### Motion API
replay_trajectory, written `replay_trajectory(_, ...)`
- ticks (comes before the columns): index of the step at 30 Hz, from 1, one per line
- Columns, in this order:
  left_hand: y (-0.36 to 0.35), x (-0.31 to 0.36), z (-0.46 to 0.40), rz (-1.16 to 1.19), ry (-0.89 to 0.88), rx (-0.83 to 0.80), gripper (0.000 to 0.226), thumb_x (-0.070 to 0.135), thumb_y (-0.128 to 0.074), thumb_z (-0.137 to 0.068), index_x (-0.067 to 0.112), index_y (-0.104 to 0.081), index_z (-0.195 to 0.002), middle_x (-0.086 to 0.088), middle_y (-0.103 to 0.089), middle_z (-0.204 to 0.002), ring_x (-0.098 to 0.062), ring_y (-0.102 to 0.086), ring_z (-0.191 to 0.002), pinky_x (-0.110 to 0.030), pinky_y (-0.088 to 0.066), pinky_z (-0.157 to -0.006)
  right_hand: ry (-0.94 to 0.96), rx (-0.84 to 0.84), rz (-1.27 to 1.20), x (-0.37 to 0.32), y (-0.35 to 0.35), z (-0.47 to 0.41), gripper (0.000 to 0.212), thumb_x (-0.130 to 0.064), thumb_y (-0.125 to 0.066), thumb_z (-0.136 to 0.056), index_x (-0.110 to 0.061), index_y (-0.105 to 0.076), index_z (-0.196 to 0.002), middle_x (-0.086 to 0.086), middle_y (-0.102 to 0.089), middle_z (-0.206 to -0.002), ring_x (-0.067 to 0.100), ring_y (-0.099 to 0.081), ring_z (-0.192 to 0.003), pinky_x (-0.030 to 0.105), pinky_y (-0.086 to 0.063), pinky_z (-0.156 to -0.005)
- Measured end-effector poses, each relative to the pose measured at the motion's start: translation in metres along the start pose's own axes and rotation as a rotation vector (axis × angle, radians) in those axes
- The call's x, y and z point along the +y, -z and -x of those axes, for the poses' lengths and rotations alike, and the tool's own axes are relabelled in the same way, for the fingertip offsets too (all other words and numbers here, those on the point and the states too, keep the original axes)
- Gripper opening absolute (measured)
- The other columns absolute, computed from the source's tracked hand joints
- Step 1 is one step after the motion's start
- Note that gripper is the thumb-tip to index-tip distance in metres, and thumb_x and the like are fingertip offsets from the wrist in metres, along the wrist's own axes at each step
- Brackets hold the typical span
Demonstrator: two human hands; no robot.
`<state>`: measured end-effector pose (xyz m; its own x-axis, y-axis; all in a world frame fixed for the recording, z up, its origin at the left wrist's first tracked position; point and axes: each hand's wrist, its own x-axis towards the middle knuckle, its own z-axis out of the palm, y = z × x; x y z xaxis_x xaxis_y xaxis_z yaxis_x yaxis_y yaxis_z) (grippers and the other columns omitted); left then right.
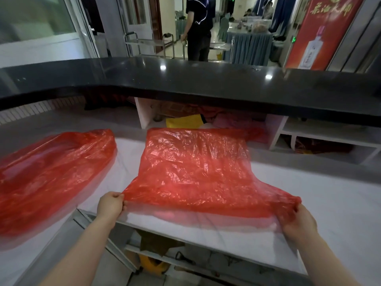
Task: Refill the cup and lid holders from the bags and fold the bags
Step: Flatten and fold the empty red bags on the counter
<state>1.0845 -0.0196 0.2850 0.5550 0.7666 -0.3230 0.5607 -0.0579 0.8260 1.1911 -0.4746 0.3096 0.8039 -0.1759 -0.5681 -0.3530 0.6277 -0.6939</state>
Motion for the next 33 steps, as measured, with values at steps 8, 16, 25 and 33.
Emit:
replay_trajectory(8,-0.006,-0.004,-0.007,0.014,0.044,0.009,0.015,0.007,-0.047,-0.098,0.005,-0.059,-0.089,-0.013,-0.057,-0.067,-0.024,-0.050,-0.056,-0.030,-0.039,-0.048,0.051,-0.151,-0.076,-0.003,0.002,0.000,0.055,-0.001,-0.063,-0.047,-0.021,-0.059,-0.097,0.004,-0.069,-0.077,0.018,-0.067,-0.072,0.031,-0.057,-0.069)
replay_trajectory(16,0.009,0.005,-0.012,0.208,0.091,0.026,0.012,0.004,-0.053,-0.094,0.001,-0.061,-0.085,-0.007,-0.058,-0.052,-0.019,-0.049,-0.044,-0.026,-0.031,-0.050,0.367,0.037,0.356,-0.015,0.000,-0.009,0.019,0.006,-0.046,-0.093,-0.010,-0.054,-0.101,-0.004,-0.046,-0.081,-0.006,-0.060,-0.066,0.010,-0.047,-0.074)
replay_trajectory(25,0.025,0.019,-0.016,0.254,0.085,0.075,0.020,0.004,-0.054,-0.093,0.007,-0.057,-0.073,-0.009,-0.053,-0.062,-0.011,-0.045,-0.035,-0.013,-0.033,-0.032,0.744,-0.015,1.059,-0.020,-0.019,-0.004,0.065,0.005,-0.044,-0.084,-0.034,-0.043,-0.136,-0.001,-0.056,-0.118,0.021,-0.055,-0.103,0.033,-0.041,-0.090)
replay_trajectory(33,0.023,0.010,0.001,0.300,0.103,-0.027,0.018,0.004,-0.058,-0.091,0.006,-0.059,-0.074,-0.006,-0.057,-0.053,-0.005,-0.044,-0.030,-0.012,-0.034,-0.031,0.609,0.195,1.263,0.001,-0.027,0.012,0.065,-0.009,-0.065,-0.082,-0.016,-0.038,-0.140,0.034,-0.029,-0.137,0.044,-0.033,-0.125,0.045,-0.038,-0.102)
